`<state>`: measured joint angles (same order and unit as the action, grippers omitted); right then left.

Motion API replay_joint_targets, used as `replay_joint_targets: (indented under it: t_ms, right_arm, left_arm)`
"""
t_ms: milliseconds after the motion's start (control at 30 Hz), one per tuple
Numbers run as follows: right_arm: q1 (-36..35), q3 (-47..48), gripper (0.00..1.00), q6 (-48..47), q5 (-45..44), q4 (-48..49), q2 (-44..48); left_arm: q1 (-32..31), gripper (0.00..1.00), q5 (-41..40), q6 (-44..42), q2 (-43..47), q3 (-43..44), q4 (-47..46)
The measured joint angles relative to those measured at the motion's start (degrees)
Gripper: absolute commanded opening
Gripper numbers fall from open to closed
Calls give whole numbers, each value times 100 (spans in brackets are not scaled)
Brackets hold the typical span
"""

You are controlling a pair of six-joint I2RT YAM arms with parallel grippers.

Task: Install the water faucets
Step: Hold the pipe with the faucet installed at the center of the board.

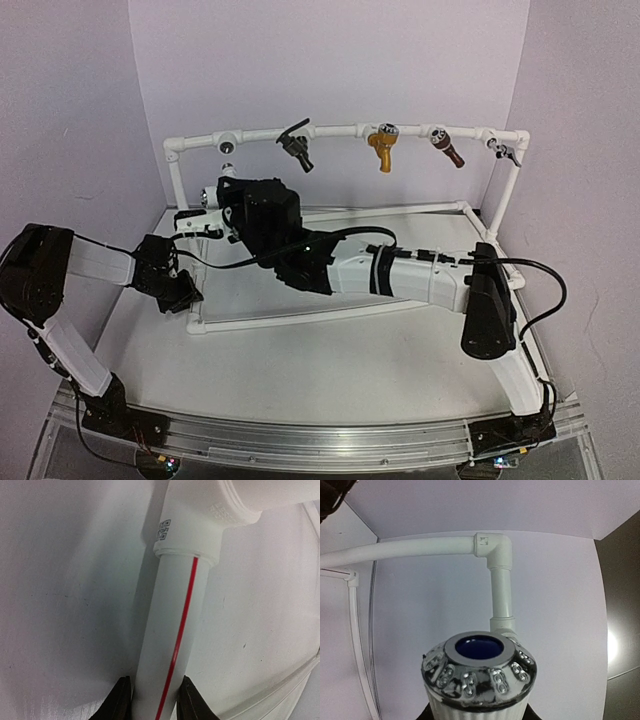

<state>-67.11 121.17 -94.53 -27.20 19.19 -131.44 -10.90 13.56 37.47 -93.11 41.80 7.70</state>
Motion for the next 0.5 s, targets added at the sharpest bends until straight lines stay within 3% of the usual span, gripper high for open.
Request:
replay_joint_targets:
  t_ms: [267,500]
  right_arm:
    - [189,185,0,1305,173,-816,66]
    - [325,240,0,2108,402,-1371,329]
  left_arm:
    - [-389,1,-606,152,314,-616,-860]
    - [-592,0,-927,330,556,-1143,-1526]
